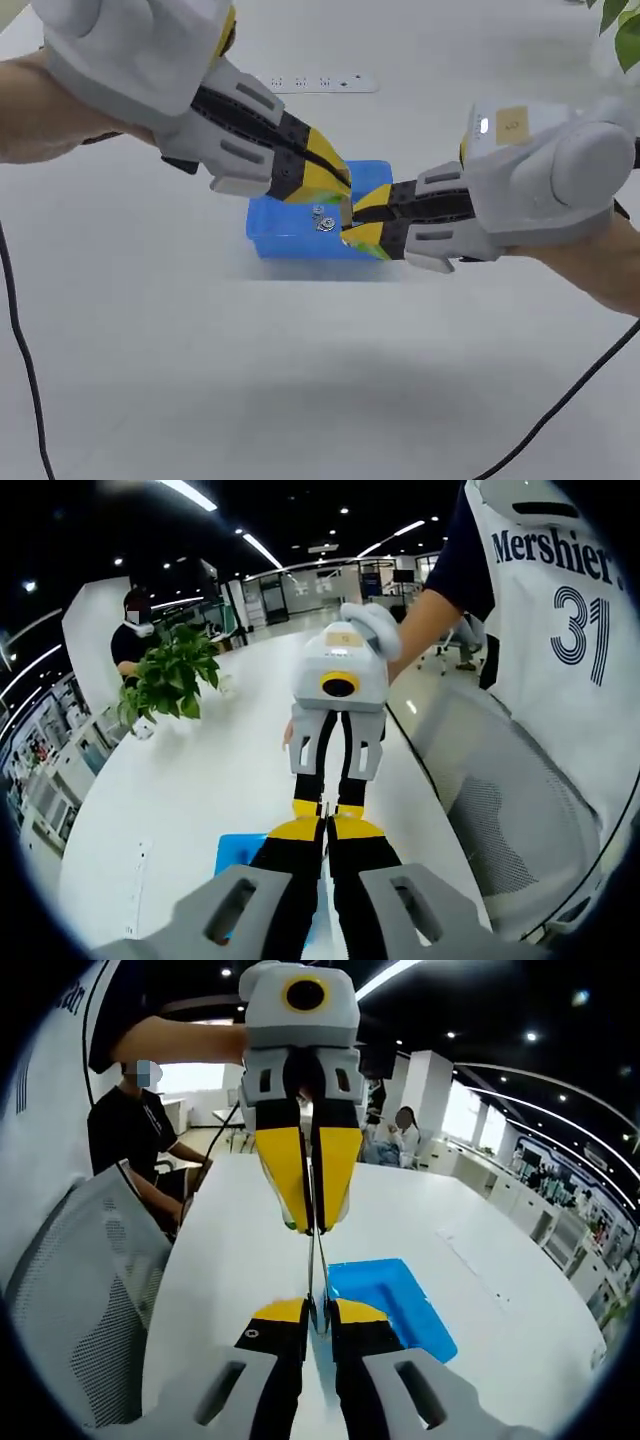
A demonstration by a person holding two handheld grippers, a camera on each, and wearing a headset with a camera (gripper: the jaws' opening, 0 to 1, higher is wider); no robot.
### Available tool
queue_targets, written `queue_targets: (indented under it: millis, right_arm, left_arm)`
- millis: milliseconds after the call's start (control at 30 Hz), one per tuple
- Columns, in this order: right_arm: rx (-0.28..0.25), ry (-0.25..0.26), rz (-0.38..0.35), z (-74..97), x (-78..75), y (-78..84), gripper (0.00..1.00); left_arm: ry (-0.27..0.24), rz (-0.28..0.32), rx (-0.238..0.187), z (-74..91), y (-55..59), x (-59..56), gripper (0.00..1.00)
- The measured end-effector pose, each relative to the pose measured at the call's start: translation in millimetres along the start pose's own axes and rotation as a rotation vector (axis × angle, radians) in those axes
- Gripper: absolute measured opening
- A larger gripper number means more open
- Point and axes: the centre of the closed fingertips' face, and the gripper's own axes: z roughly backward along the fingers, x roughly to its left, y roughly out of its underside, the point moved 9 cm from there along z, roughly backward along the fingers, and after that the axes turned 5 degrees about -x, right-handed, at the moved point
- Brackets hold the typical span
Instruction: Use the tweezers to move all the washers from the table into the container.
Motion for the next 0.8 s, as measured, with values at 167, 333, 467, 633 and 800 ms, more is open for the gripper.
queue_targets:
  millis: [167,333,467,633,800]
  right_arm:
    - [-0.005,0.019,0.013,-9.6,-17.8,-1.4,0.10]
    - [-0.007,0.036,0.010,-18.4,-33.8,2.7,0.10]
    - [0.011,0.033,0.001,-30.9,-50.0,15.8,0.11]
    - [0.038,0.022,-0.016,-43.1,-59.3,29.9,0.11]
    - [0.070,0.011,-0.037,-52.7,-65.2,46.5,0.11]
  left_arm:
    - [-0.011,-0.025,0.011,4.3,4.1,17.2,0.06]
    - [-0.018,-0.034,0.015,3.2,11.3,32.8,0.06]
    - [-0.016,-0.028,0.026,-2.1,24.3,44.4,0.06]
    - [-0.013,-0.012,0.040,-11.5,41.9,55.6,0.06]
    - [-0.007,0.012,0.049,-23.7,59.3,62.2,0.06]
